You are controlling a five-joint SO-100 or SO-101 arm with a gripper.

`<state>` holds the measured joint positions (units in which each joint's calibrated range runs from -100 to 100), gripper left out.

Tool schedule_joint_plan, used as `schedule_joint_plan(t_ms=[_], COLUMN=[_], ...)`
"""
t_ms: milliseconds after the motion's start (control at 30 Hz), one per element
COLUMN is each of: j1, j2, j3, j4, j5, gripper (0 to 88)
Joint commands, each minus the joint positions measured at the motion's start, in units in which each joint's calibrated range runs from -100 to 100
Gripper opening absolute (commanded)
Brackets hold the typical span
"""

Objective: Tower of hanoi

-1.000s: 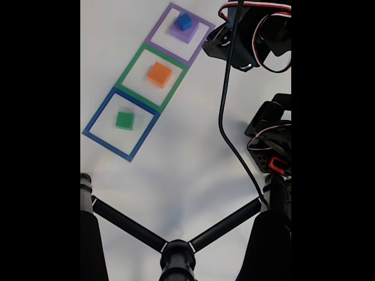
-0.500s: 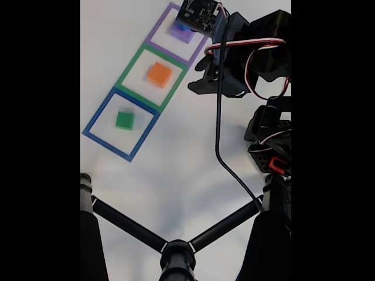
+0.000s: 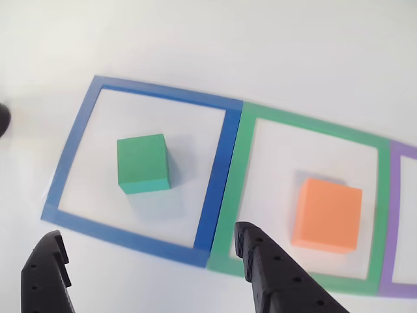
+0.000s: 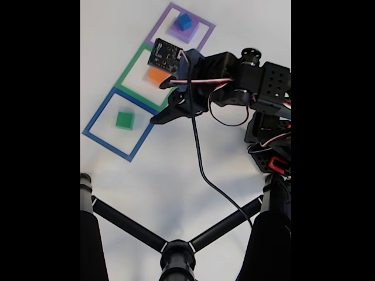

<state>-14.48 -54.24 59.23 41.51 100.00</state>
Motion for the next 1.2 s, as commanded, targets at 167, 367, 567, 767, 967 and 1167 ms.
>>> schedule_joint_plan(t_ms=[167,367,567,767,967,1167], j1=[-1.11,-2.10,-2.79,-3.40,-3.40,-3.63], j2=[9.29,21.07,31.72,41.74,53.28,61.37], j3=[16.06,20.42,22.33,21.51,17.24,13.15], j4=[-37.67,-57.09,-71.18,-81.46,-89.71,-94.41], j5=[0.00,0.00,0.00,0.00,0.00,0.00], gripper=[34.2,34.9,35.0,35.3,35.3,35.2])
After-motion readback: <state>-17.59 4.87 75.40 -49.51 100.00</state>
